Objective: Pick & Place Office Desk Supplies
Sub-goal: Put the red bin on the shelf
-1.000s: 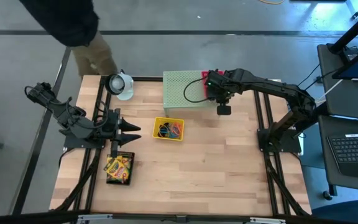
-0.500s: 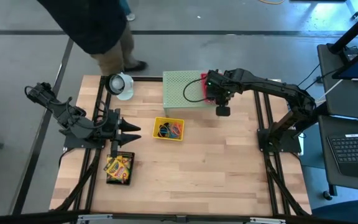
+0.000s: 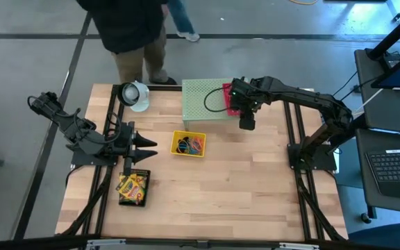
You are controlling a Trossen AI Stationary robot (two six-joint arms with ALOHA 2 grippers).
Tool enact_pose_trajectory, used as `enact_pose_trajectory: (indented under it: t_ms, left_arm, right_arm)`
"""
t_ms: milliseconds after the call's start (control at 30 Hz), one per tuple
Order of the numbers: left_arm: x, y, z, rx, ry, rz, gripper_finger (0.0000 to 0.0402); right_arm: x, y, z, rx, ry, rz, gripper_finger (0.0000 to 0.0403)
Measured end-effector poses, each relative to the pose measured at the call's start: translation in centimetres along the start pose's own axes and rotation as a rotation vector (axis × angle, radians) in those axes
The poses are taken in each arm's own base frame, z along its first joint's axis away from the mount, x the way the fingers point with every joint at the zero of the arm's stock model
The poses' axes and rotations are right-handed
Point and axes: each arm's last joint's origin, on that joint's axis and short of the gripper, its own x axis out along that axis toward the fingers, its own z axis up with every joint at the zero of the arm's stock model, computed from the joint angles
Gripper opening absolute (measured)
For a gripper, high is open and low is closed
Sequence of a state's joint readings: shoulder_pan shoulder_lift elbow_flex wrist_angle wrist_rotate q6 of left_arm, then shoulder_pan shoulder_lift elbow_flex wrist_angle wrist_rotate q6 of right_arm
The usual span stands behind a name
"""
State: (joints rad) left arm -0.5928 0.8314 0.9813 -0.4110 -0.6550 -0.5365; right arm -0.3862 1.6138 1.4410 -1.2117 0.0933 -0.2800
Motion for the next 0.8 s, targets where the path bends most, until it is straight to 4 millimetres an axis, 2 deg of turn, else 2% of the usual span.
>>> enact_pose_trajectory:
  t_ms: [167, 433, 800]
  left_arm:
    - [0.0, 0.0, 0.0, -0.002, 0.007, -0.011, 0.0148]
    - [0.0, 0.0, 0.0, -0.003, 0.011, -0.018, 0.0148]
    - [0.0, -0.1, 0.0, -0.002, 0.013, -0.021, 0.0148]
  right_arm:
    - [-0.1, 0.3, -0.2, 0.034, 0.015, 0.034, 0.0186]
    - [-1.1, 1.9, -0.2, 0.003, -0.008, 0.044, 0.019]
    - [-4.8, 3.0, 0.6, -0.018, -0.092, 0.038, 0.019]
